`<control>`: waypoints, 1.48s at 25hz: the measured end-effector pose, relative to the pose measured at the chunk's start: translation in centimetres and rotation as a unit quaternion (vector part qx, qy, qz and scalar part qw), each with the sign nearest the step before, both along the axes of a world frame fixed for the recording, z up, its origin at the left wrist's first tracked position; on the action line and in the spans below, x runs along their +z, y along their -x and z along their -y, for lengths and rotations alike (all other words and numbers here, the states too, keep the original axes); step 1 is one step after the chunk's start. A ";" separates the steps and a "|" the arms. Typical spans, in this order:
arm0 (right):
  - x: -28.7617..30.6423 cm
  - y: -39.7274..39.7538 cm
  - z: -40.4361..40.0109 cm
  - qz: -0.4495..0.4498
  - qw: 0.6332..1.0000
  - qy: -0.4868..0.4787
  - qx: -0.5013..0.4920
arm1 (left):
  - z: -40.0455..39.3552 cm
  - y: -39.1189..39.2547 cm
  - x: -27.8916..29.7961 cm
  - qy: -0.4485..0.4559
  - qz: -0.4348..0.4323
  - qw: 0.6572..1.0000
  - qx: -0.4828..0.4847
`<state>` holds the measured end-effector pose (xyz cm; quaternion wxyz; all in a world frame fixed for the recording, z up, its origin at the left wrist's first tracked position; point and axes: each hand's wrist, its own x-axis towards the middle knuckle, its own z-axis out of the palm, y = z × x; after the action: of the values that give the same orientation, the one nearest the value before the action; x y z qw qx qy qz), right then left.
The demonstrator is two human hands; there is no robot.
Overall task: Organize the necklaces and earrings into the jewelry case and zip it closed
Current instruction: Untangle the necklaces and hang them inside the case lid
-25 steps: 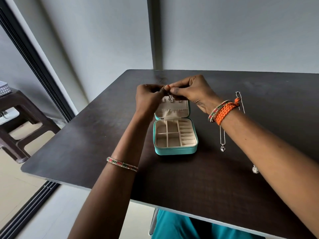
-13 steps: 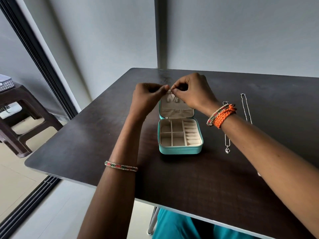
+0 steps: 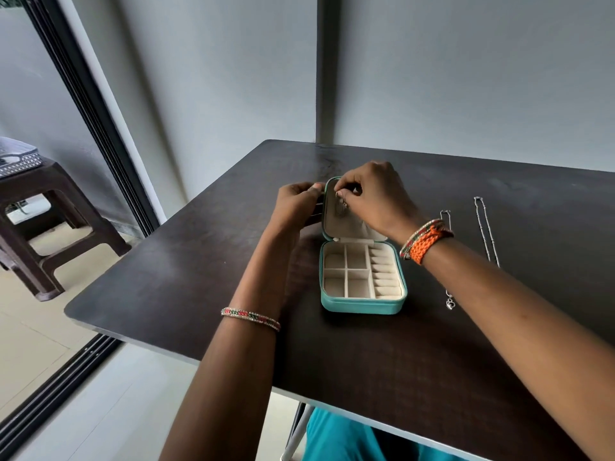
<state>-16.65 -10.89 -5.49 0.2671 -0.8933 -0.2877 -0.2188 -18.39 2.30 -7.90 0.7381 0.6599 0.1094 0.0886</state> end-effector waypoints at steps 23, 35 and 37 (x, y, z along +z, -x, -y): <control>0.0 1.4 -0.2 0.164 0.980 0.083 -0.078 | -0.4 1.1 0.9 -0.002 0.107 0.994 -0.037; -0.2 3.1 2.2 0.198 0.975 0.039 -0.087 | -0.7 1.4 1.3 0.040 0.137 0.982 -0.121; -0.8 3.6 2.1 0.208 0.970 0.051 -0.116 | -0.4 1.3 1.2 0.048 0.133 0.984 -0.105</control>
<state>-20.21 -12.94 -6.25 0.1283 -0.8678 -0.2426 -0.4142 -19.66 2.68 -6.69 0.7822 0.6137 -0.0560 0.0921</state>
